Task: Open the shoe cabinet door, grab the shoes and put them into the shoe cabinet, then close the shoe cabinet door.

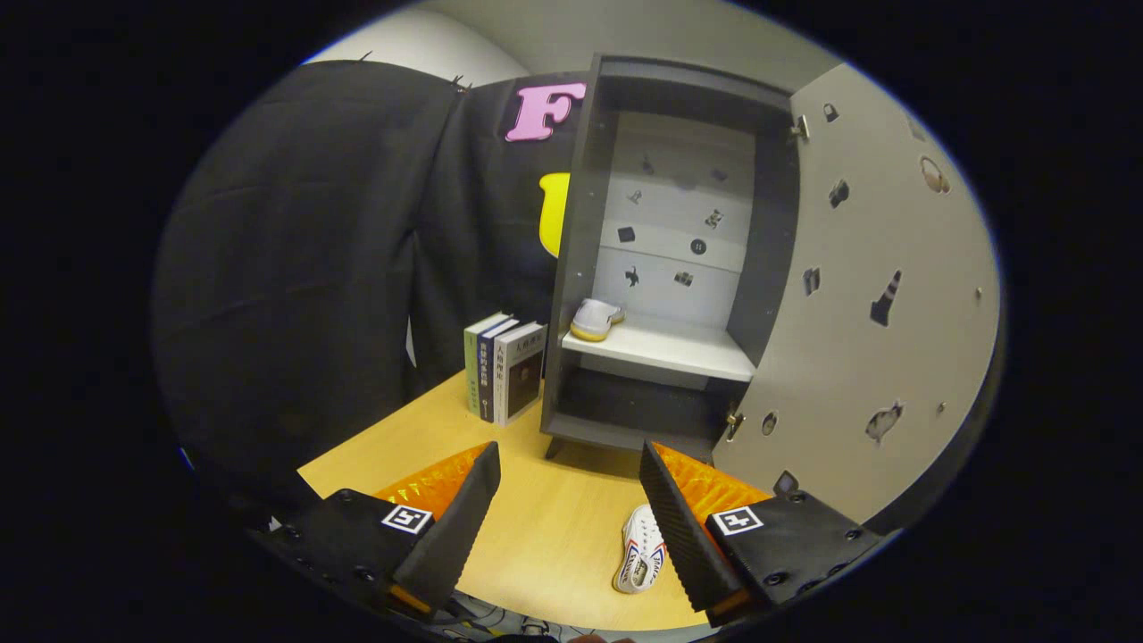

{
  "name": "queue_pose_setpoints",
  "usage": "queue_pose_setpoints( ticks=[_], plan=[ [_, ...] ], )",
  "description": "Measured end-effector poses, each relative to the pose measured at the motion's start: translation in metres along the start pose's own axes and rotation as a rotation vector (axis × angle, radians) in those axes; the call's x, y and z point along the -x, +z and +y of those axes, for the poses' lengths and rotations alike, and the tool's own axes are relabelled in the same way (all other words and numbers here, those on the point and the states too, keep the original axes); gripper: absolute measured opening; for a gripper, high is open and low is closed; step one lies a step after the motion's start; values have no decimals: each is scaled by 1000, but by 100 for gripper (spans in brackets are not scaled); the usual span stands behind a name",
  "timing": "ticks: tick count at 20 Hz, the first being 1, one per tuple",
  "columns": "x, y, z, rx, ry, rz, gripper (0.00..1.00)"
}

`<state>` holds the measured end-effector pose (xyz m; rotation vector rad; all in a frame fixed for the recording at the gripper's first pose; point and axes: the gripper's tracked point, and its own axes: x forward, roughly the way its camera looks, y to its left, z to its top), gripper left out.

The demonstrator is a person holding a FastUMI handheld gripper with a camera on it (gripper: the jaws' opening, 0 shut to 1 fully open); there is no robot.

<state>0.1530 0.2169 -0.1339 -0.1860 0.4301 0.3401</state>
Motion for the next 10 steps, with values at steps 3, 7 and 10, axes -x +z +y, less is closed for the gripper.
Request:
queue_pose_setpoints(
  ticks=[3, 7, 10],
  plan=[
    [-47, -46, -14, -13, 7, 109, 98],
    [-94, -118, -38, -76, 6, 265, 98],
    [-114, -174, -64, -101, -13, 377, 98]
  ],
)
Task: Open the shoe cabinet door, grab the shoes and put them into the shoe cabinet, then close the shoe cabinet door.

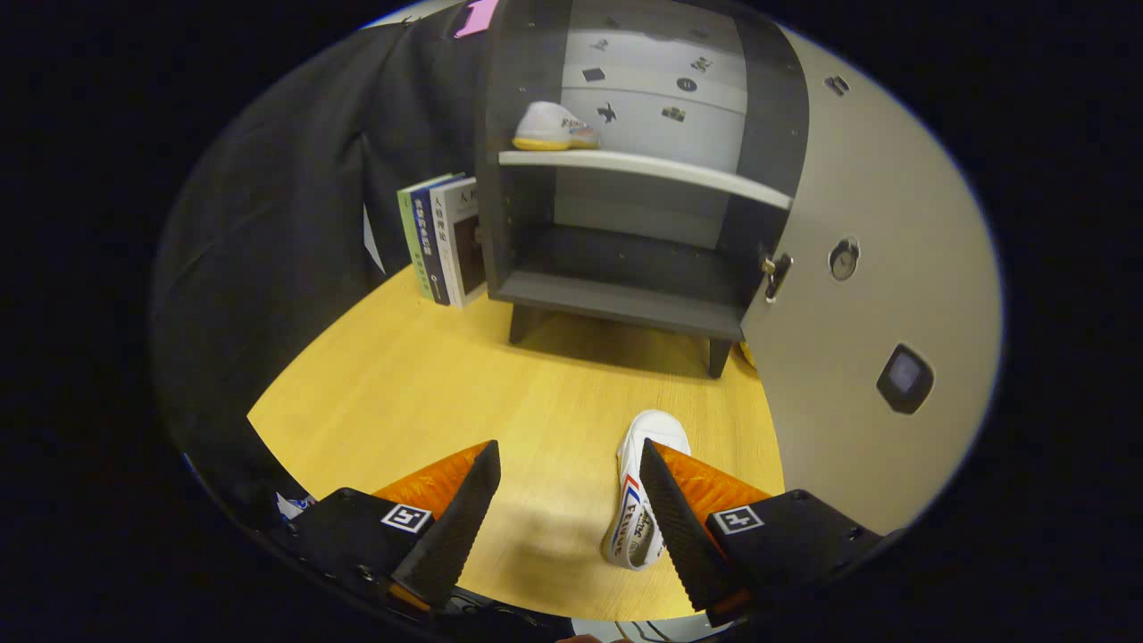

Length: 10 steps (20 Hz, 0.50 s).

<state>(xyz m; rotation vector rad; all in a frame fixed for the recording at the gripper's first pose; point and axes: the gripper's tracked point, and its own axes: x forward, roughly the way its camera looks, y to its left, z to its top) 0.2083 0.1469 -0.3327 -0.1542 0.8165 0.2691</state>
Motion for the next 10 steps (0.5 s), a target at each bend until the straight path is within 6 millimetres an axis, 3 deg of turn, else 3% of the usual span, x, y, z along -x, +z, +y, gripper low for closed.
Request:
queue_pose_setpoints(
  ticks=[3, 6, 10],
  plan=[
    [-27, -29, -35, 7, -61, 68, 98],
    [-53, -57, -55, 27, -75, 128, 98],
    [-93, -70, -58, -29, -33, 175, 98]
  ],
)
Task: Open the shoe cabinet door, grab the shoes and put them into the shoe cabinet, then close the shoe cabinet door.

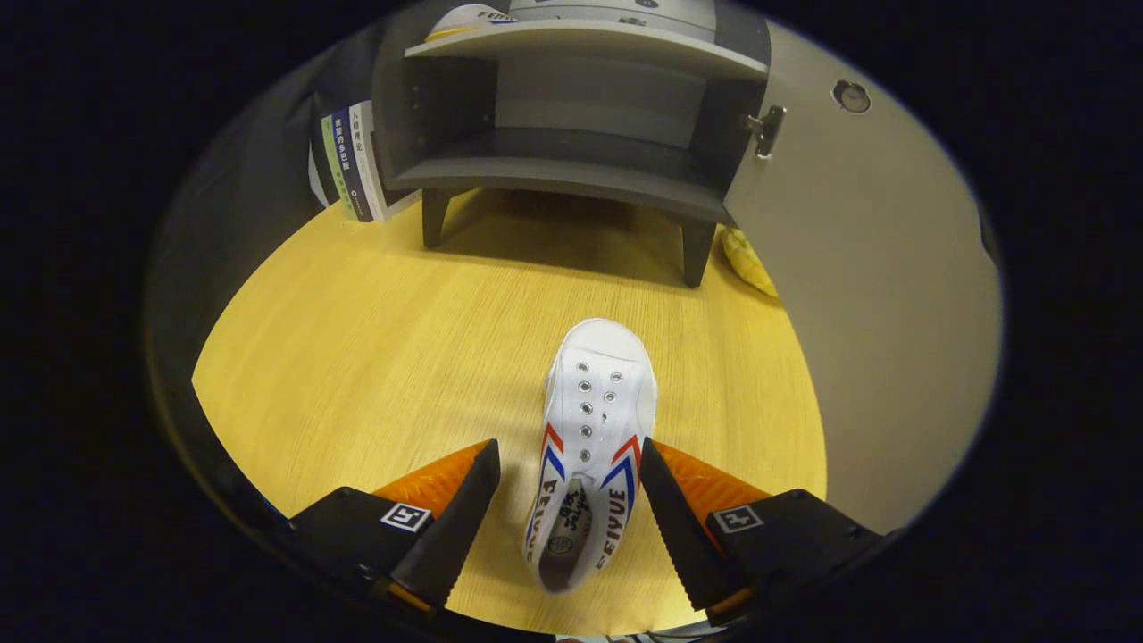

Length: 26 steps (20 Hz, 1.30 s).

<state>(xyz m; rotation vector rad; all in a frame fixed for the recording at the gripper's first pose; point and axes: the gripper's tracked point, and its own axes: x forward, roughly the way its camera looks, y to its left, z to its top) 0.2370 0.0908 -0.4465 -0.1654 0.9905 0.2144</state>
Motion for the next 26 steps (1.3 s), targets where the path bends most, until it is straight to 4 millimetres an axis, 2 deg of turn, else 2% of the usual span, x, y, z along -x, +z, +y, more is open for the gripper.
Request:
queue_pose_setpoints(
  ticks=[4, 8, 9, 13, 14, 16, 17, 19, 20, 22, 26],
  plan=[
    [-27, -4, 6, 62, 25, 54, 98],
    [-34, -10, -1, 133, -28, 75, 89],
    [-35, -10, -8, 158, -56, 79, 82],
    [-34, -10, -7, 143, -55, 109, 56],
    [-35, -9, -2, 132, -31, 110, 52],
    [-35, -11, -1, 125, -43, 116, 23],
    [-31, -10, -3, 132, -51, 113, 23],
    [-30, -12, 1, 106, -28, 126, 16],
    [-37, -14, 0, 72, -25, 122, 10],
    [-33, -13, 2, 28, 4, 126, 5],
    [-16, -1, 5, 21, -18, 83, 4]
  ],
)
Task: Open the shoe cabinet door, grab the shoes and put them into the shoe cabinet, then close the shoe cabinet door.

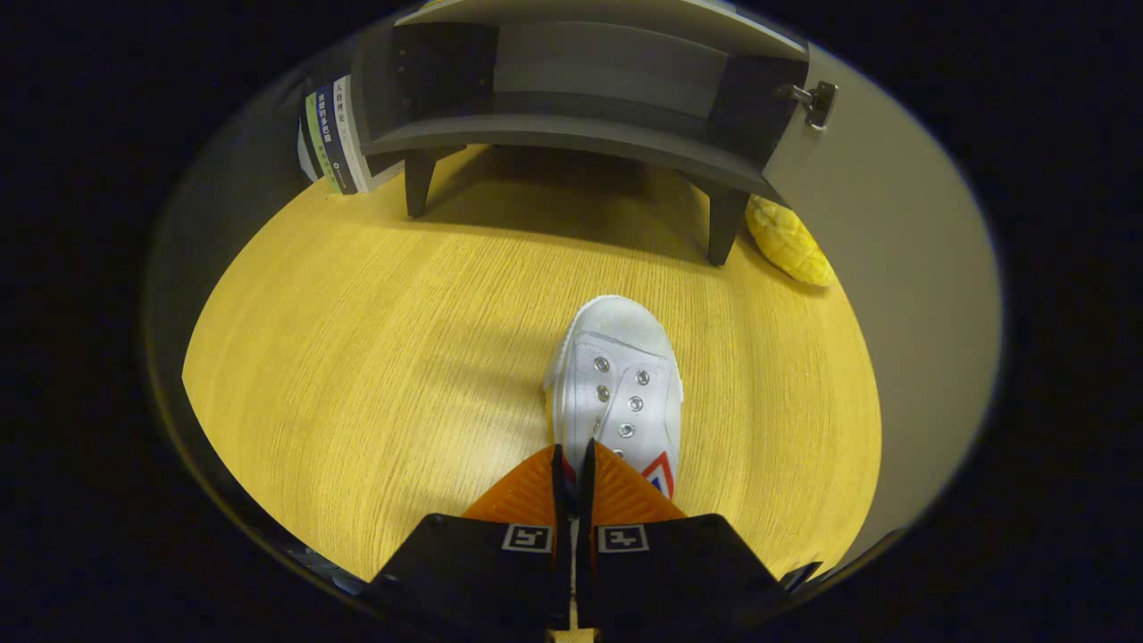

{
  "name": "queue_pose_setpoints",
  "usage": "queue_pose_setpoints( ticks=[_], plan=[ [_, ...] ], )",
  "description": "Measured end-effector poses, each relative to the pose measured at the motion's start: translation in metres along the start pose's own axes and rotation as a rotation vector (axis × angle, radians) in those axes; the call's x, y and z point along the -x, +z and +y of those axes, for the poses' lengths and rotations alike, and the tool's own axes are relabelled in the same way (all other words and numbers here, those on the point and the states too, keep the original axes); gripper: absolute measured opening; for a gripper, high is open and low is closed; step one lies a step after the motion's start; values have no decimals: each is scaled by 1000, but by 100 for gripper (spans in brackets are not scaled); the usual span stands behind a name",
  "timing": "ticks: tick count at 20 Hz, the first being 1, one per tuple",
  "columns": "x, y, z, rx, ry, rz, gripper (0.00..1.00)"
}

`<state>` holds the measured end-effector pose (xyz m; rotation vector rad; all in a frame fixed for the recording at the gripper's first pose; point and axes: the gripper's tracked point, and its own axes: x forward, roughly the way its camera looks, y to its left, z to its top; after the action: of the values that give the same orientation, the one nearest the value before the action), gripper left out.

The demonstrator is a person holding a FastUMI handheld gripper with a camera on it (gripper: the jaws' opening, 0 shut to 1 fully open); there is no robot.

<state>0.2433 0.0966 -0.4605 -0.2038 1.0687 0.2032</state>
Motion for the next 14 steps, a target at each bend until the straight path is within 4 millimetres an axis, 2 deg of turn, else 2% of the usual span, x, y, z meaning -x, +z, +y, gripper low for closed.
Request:
queue_pose_setpoints(
  ticks=[4, 7, 14],
  plan=[
    [52, 25, 3, -26, -4, -98, 4],
    [97, 55, 4, -70, 10, -182, 4],
    [214, 121, 1, -105, 17, -399, 4]
  ],
)
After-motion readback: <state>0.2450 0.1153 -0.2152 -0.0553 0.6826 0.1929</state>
